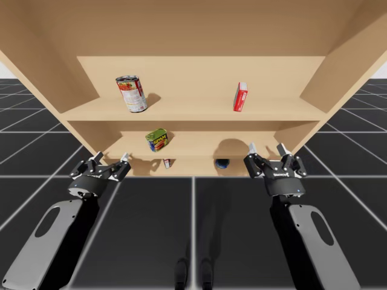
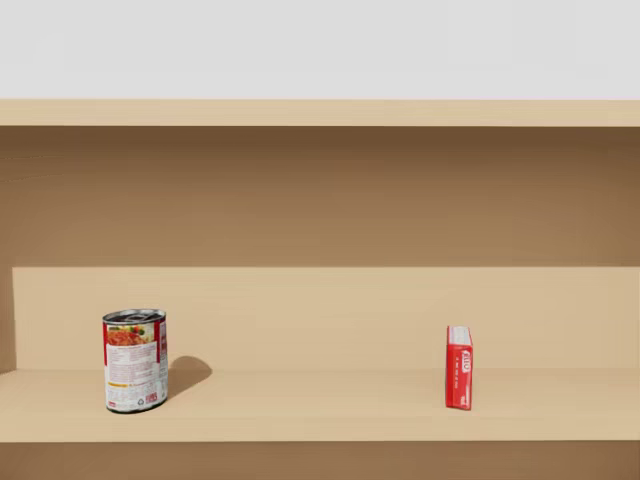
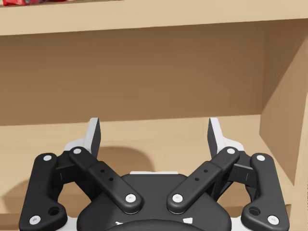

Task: Find the potted meat can on the shelf and bring it to me.

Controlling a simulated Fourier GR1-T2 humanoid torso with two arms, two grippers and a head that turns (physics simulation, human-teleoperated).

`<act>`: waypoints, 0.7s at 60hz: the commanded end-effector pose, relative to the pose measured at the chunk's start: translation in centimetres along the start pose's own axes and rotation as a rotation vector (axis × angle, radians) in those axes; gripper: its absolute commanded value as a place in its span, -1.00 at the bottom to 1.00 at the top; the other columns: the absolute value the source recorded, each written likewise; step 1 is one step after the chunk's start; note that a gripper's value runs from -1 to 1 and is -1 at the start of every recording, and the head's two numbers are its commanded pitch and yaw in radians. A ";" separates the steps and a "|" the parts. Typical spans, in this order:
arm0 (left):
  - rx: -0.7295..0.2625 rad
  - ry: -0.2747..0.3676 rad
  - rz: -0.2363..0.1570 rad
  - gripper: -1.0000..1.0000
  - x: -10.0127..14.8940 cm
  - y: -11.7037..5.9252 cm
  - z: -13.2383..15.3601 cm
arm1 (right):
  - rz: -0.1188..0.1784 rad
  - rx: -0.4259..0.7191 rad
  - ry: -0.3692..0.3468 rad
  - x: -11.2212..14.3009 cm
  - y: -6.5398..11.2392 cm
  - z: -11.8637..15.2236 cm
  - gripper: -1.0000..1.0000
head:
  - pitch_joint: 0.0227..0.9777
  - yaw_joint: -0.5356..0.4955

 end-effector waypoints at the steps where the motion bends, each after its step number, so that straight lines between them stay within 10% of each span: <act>1: 0.000 -0.003 -0.002 -1.00 0.0 0.0 0.0 | -0.017 -0.031 -0.019 -0.1 0.0 0.1 -1.00 | -0.90 0.02; 5: 0.001 -0.003 -0.001 -1.00 0.0 0.0 0.1 | -0.054 0.006 0.004 0.1 -0.2 0.1 -1.00 | -0.88 0.03; 42: 0.008 0.002 -0.008 -1.00 0.1 0.2 0.1 | -0.036 0.005 0.025 0.1 -0.1 0.0 -1.00 | 0.05 0.43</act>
